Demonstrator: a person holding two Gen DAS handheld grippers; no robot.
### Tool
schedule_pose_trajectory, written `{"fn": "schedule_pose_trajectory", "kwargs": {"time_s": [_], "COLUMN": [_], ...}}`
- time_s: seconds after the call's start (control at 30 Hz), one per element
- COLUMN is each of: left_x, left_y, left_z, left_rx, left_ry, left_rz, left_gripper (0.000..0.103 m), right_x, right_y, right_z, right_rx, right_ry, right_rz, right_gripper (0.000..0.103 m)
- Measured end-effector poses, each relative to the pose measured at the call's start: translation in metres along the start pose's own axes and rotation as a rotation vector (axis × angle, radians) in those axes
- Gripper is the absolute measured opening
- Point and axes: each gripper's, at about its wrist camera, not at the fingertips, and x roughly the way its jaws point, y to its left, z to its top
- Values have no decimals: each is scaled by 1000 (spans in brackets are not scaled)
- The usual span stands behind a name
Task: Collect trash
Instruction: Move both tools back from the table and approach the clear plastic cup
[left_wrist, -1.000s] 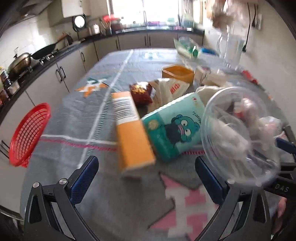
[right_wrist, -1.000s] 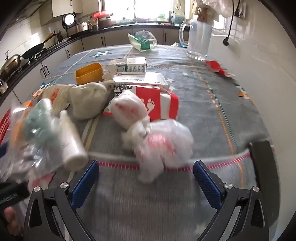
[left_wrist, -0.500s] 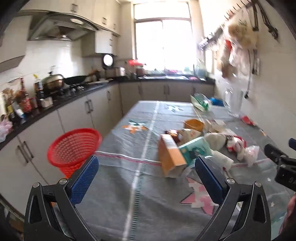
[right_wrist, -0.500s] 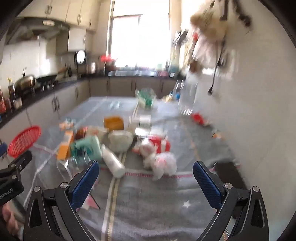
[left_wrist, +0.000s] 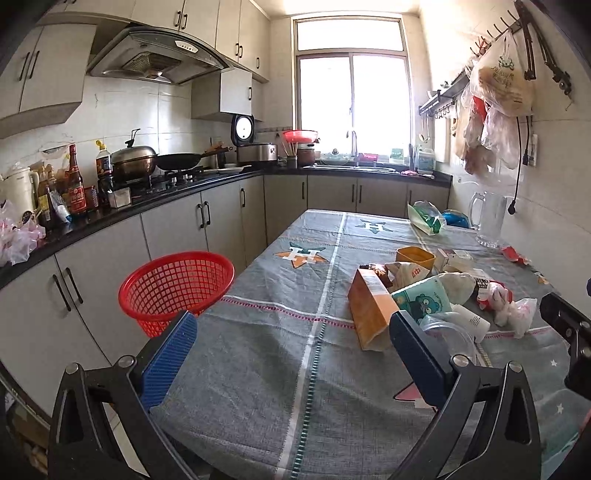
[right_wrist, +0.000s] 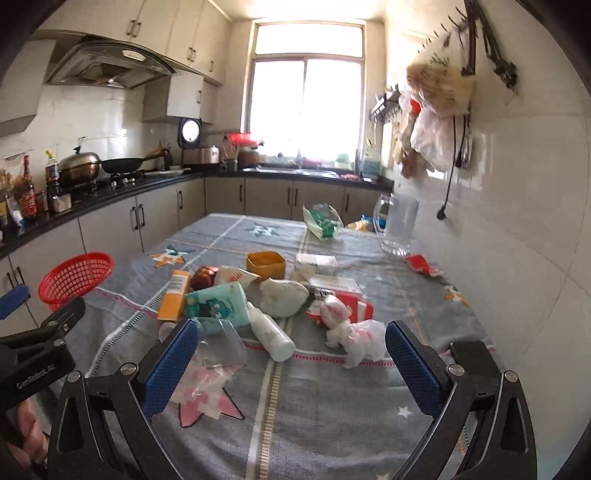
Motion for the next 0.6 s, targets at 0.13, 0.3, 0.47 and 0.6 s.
{"fn": "schedule_pose_trajectory", "kwargs": {"time_s": [0.13,0.3,0.47,0.6], "left_x": [3,6,8,11], "left_y": [-1,-5,-5,-6], "left_z": [-6,-8,-9,-9], "left_rx": [7,18,14,15], "left_ry": [-4,7,12,18], "left_rz": [4,5,7,6], "left_gripper": [103,103,103,103], "right_x": [-7,-4,1,1], "right_y": [2,4,3,4], "right_z": [2,3,0,0], "right_rx": [-7,-16,-11,-15], "right_ry": [-38,-21,1,2], "right_rz": [11,23,32,33], "right_gripper": [103,103,103,103]}}
